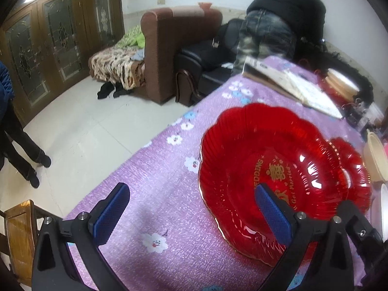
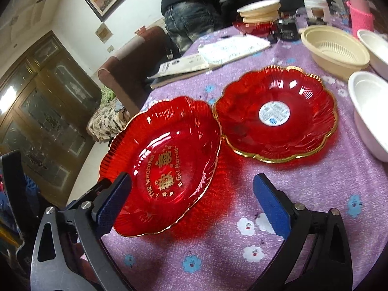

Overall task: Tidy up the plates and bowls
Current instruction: 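Close both tools on the rim of the large red plate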

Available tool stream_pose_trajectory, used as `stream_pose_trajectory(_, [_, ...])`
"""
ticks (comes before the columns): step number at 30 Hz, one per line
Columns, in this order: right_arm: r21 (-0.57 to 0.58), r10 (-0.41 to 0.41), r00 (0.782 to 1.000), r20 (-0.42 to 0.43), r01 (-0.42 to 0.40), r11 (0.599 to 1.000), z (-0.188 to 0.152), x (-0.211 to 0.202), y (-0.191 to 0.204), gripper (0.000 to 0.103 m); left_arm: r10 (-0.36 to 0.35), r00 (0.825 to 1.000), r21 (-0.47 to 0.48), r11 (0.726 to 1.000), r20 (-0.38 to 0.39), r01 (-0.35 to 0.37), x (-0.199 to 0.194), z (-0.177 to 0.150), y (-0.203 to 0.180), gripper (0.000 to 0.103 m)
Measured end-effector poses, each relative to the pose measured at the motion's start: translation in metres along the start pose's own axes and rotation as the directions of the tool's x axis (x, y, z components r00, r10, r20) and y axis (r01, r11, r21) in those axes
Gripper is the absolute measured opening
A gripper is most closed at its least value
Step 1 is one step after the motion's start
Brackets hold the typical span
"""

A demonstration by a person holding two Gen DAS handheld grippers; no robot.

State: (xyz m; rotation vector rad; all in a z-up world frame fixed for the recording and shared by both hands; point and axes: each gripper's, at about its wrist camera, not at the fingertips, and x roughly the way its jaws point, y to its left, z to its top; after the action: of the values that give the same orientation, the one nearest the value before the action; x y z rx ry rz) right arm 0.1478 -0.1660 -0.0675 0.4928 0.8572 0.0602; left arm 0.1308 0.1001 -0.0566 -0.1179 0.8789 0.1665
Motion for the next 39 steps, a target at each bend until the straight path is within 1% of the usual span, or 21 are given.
stream_pose_trajectory(1, [0.005, 0.001, 1.0, -0.014, -0.001, 1.0, 0.001, 0.003, -0.001, 0.099, 0.002, 1.0, -0.002, 1.0, -0.017, -0.002, 0.004, 0.001, -0.001, 0.103])
stream_pose_trajectory(4, [0.052, 0.027, 0.997, -0.071, -0.023, 0.998, 0.001, 0.016, -0.006, 0.088, -0.003, 0.997, -0.015, 1.0, -0.072, 0.002, 0.016, 0.002, -0.001, 0.103])
stream_pose_trajectory(6, [0.094, 0.044, 0.993, -0.11, -0.034, 0.995, 0.001, 0.026, -0.011, 0.077, -0.005, 0.993, -0.022, 1.0, -0.116, 0.002, 0.026, 0.001, -0.001, 0.102])
stream_pose_trajectory(7, [0.115, 0.049, 0.992, -0.119, -0.035, 0.993, 0.002, 0.03, -0.014, 0.075, -0.002, 0.99, -0.028, 1.0, -0.144, -0.002, 0.031, 0.001, 0.0, 0.102])
stream_pose_trajectory(8, [0.121, 0.049, 0.993, -0.104, -0.037, 0.992, 0.003, 0.03, -0.015, 0.068, 0.01, 0.989, -0.025, 1.0, -0.148, -0.014, 0.033, 0.001, -0.001, 0.102])
stream_pose_trajectory(9, [0.135, 0.063, 0.992, -0.113, -0.048, 0.99, 0.005, 0.033, -0.017, 0.057, 0.022, 0.99, -0.014, 1.0, -0.141, -0.024, 0.033, 0.001, -0.003, 0.102])
stream_pose_trajectory(10, [0.146, 0.074, 0.99, -0.119, -0.057, 0.988, 0.004, 0.035, -0.018, 0.051, 0.018, 0.988, -0.01, 1.0, -0.152, -0.02, 0.034, 0.001, -0.004, 0.102])
stream_pose_trajectory(12, [0.163, 0.082, 0.989, -0.122, -0.061, 0.985, 0.004, 0.038, -0.023, 0.025, 0.031, 0.989, -0.002, 1.0, -0.146, -0.031, 0.033, 0.0, -0.006, 0.097])
stream_pose_trajectory(13, [0.166, 0.09, 0.987, -0.134, -0.067, 0.984, 0.004, 0.042, -0.024, 0.019, 0.032, 0.99, 0.002, 0.999, -0.14, -0.032, 0.032, 0.0, -0.006, 0.091])
stream_pose_trajectory(14, [0.171, 0.098, 0.985, -0.142, -0.073, 0.983, 0.004, 0.045, -0.026, 0.017, 0.031, 0.99, 0.006, 1.0, -0.136, -0.031, 0.031, 0.0, -0.007, 0.087])
stream_pose_trajectory(15, [0.181, 0.113, 0.984, -0.137, -0.088, 0.98, 0.005, 0.046, -0.028, 0.016, 0.031, 0.991, 0.013, 0.999, -0.131, -0.03, 0.03, 0.0, -0.008, 0.075])
stream_pose_trajectory(16, [0.184, 0.12, 0.983, -0.137, -0.094, 0.979, 0.006, 0.047, -0.029, 0.016, 0.023, 0.991, 0.015, 1.0, -0.134, -0.021, 0.031, 0.001, -0.008, 0.06])
stream_pose_trajectory(18, [0.177, 0.124, 0.983, -0.134, -0.099, 0.979, 0.005, 0.048, -0.029, 0.016, -0.021, 0.989, -0.002, 1.0, -0.143, 0.021, 0.034, 0.0, -0.006, 0.052])
stream_pose_trajectory(20, [0.158, 0.118, 0.984, -0.131, -0.097, 0.983, 0.006, 0.047, -0.027, 0.016, -0.036, 0.991, -0.001, 0.999, -0.132, 0.037, 0.032, 0.003, -0.007, 0.038])
stream_pose_trajectory(21, [0.153, 0.119, 0.985, -0.129, -0.099, 0.983, 0.006, 0.047, -0.026, 0.016, -0.059, 0.989, 0.003, 0.998, -0.133, 0.059, 0.031, 0.002, -0.008, 0.028])
stream_pose_trajectory(28, [0.093, 0.103, 0.986, -0.131, -0.091, 0.991, -0.001, 0.035, -0.018, 0.017, -0.065, 0.986, -0.01, 0.998, -0.152, 0.065, 0.017, -0.01, 0.004, 0.026])
stream_pose_trajectory(31, [0.052, 0.105, 0.983, -0.152, -0.098, 0.994, -0.015, 0.026, -0.008, 0.017, -0.04, 0.989, 0.011, 0.999, -0.143, 0.042, -0.001, -0.019, 0.017, 0.026])
stream_pose_trajectory(35, [0.028, 0.144, 0.969, -0.201, -0.142, 0.99, -0.038, 0.017, 0.007, 0.017, 0.005, 0.989, 0.041, 0.999, -0.148, 0.001, -0.021, -0.033, 0.039, 0.027])
stream_pose_trajectory(37, [0.014, 0.154, 0.958, -0.242, -0.155, 0.988, -0.049, 0.018, 0.015, 0.017, 0.026, 0.983, 0.047, 0.999, -0.182, -0.018, -0.022, -0.042, 0.051, 0.031])
stream_pose_trajectory(38, [0.019, 0.168, 0.953, -0.251, -0.169, 0.986, -0.053, 0.018, 0.018, 0.018, 0.013, 0.98, 0.046, 0.999, -0.2, -0.003, -0.022, -0.046, 0.054, 0.031])
stream_pose_trajectory(39, [0.012, 0.172, 0.951, -0.256, -0.175, 0.985, -0.054, 0.017, 0.019, 0.021, -0.002, 0.985, 0.051, 0.999, -0.175, 0.011, -0.027, -0.048, 0.057, 0.038])
